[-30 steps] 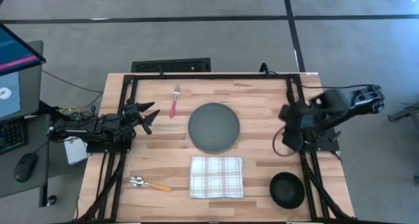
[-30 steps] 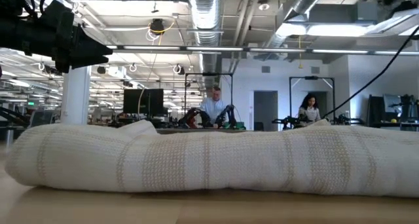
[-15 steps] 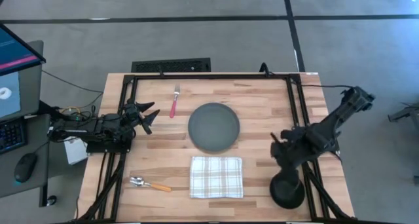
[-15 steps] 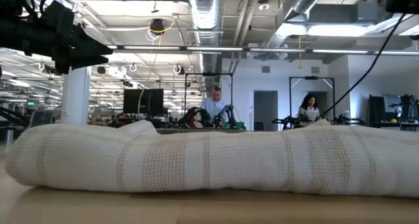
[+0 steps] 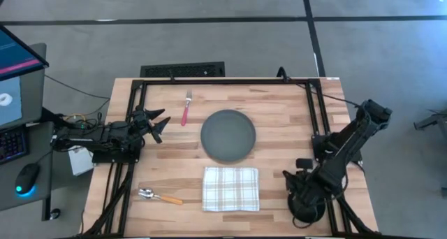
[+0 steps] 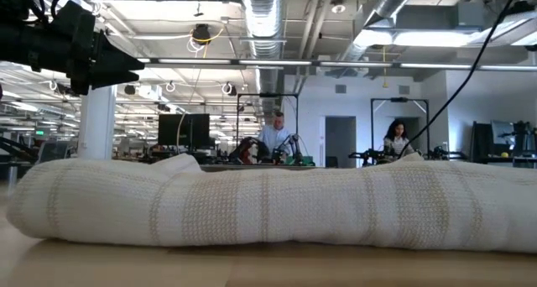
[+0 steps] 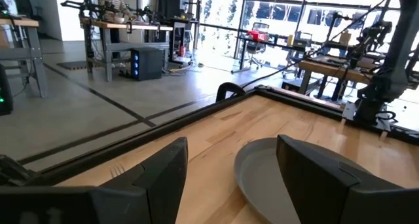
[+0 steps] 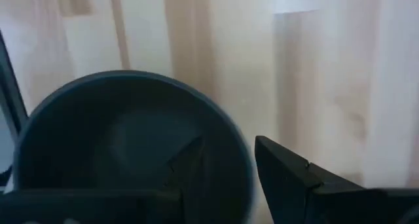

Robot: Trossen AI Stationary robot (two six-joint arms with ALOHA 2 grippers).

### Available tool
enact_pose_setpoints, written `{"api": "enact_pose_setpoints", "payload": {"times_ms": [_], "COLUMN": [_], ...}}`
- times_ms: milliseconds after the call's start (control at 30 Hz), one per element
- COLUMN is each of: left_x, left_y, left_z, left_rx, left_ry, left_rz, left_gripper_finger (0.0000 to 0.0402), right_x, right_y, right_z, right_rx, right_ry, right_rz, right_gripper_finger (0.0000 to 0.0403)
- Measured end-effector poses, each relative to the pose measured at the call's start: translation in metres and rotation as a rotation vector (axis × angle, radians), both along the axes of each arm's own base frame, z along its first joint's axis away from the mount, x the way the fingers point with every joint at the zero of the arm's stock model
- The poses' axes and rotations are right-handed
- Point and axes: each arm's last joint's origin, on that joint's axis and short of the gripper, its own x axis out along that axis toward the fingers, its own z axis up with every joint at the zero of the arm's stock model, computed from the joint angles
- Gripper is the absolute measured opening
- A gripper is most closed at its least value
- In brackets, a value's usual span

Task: Set table place
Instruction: Put the black bowl on the gray plate

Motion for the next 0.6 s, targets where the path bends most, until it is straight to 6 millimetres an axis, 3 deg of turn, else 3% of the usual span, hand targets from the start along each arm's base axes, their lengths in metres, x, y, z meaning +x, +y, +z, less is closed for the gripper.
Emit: {"api": "enact_pose_setpoints", "payload": {"times_ms": [267,600], "left_x": [0.000,0.000], "left_y": [0.000,0.000], "left_z": [0.000,0.000], "left_rx": [0.000,-0.007], "left_ry": [0.000,-0.004], "left_rz": [0.000,0.006], "left_gripper_finger": [0.0224,0.0224], "right_x": [0.003,0.006], "right_y": [0.008,0.012], "right_z": [-0.030,-0.037], "right_rx": [-0.068,-0.069], "right_ry": [0.065,0.063], "right_rz": [-0.028,-0.031], "right_gripper_finger": [0.0155,0.0135]}}
